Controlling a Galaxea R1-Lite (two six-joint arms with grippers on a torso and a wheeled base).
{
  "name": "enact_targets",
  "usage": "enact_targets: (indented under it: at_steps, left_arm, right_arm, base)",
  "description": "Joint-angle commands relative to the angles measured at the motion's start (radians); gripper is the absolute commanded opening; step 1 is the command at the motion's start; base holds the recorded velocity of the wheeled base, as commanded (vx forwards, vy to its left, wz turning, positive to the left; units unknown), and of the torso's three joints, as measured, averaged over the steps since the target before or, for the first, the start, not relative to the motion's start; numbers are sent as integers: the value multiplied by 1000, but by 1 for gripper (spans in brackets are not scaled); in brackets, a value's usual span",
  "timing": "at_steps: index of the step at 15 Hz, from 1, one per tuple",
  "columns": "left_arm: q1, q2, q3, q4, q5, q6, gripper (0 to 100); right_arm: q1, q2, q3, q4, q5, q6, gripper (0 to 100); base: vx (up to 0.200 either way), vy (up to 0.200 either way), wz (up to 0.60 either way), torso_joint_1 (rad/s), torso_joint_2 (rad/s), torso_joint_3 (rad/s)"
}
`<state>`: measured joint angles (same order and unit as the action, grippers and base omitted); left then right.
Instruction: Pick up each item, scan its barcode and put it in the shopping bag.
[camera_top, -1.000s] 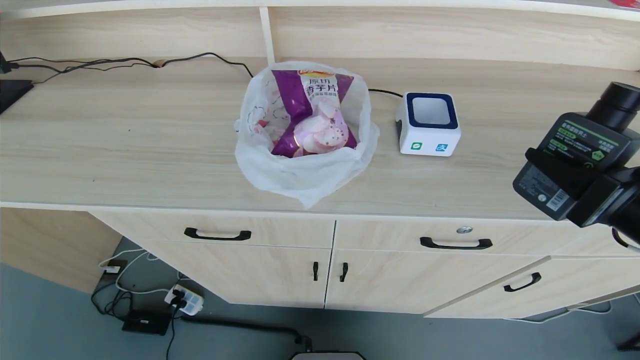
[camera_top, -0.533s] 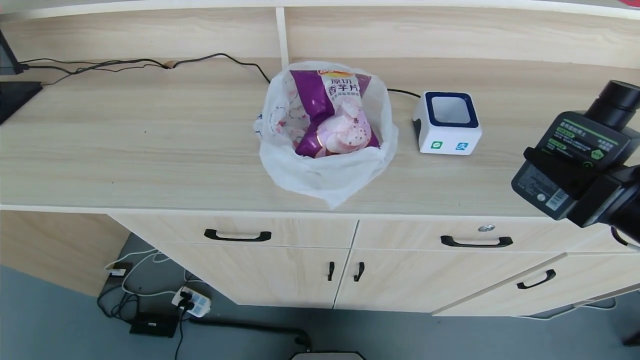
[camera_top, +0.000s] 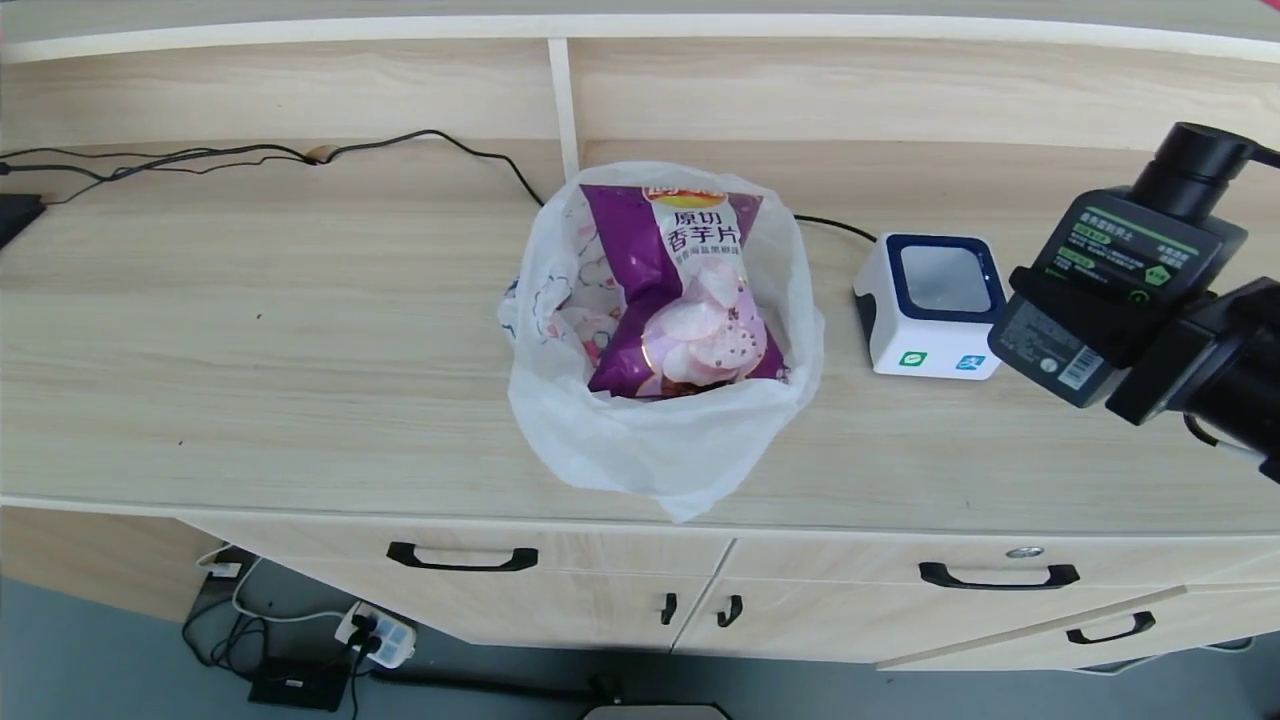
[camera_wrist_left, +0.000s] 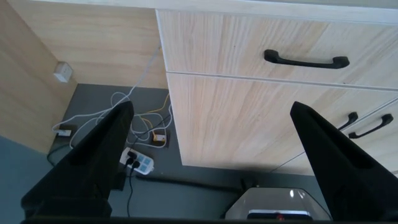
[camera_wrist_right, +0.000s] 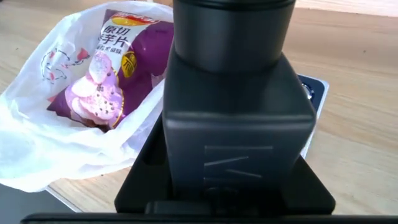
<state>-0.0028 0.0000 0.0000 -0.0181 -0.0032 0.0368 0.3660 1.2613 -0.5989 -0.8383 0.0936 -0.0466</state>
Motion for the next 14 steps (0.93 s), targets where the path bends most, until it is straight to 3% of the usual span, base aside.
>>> enact_targets:
  at_steps: [1, 4, 8, 10, 14]
  left_arm:
    - [0, 0, 0, 0, 0, 0, 100]
    - [0, 2, 0, 0, 0, 0, 100]
    - [0, 0, 0, -2, 0, 2, 100]
    - [0, 0, 0, -2, 0, 5, 100]
    - [0, 2, 0, -2, 0, 0, 100]
  right_arm:
    - [-45, 63, -41, -5, 43, -45, 0]
    - [-61, 185, -194, -18, 136, -343, 0]
    - [-84, 363, -263, -202, 285, -536, 0]
    - [-179, 474, -291, -429, 442, -615, 0]
    - [-311, 489, -292, -459, 624, -733, 0]
  base:
    - [0, 0, 0, 0, 0, 0]
    - [0, 0, 0, 0, 0, 0]
    - [0, 0, 0, 0, 0, 0]
    - [0, 0, 0, 0, 0, 0]
    - [0, 0, 0, 0, 0, 0]
